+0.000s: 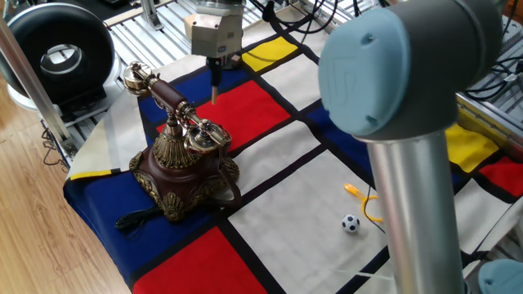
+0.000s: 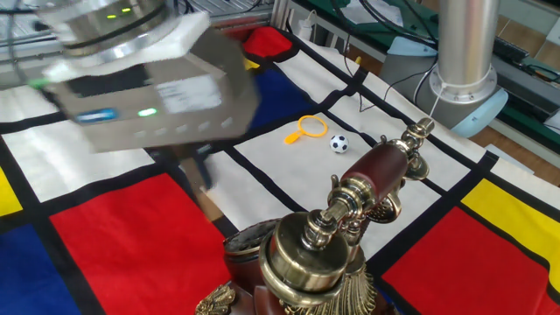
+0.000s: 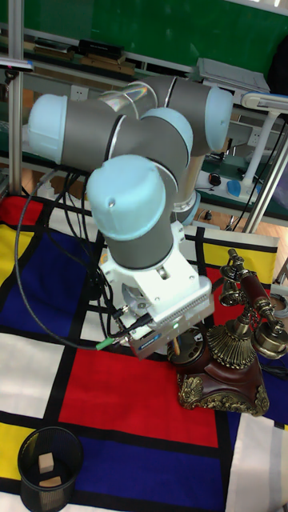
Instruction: Dial a number on an old rotary phone
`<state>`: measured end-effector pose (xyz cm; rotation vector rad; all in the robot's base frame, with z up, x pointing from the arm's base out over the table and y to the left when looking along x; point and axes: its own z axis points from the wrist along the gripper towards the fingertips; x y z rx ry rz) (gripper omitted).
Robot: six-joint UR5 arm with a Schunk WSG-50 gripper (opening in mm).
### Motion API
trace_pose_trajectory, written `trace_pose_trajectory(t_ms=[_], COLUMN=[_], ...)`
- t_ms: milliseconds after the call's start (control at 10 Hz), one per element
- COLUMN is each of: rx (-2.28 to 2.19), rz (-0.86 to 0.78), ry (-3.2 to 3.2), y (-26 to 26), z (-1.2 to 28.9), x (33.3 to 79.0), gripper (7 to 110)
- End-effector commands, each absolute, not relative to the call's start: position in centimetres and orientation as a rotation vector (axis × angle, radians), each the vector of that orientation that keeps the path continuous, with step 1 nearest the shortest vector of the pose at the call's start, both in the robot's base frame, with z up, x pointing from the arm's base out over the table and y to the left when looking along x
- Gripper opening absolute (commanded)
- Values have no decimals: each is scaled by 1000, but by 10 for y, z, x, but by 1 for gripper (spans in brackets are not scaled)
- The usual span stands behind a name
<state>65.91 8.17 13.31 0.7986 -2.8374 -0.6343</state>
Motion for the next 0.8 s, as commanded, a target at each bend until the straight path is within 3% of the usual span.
trace_pose_trajectory(t_ms=[0, 700], rx=[823, 918], rz=[-477, -311], ry=[-3119, -3121], y=[69, 48], z=[128, 113], x=[730, 726], gripper=[7, 7])
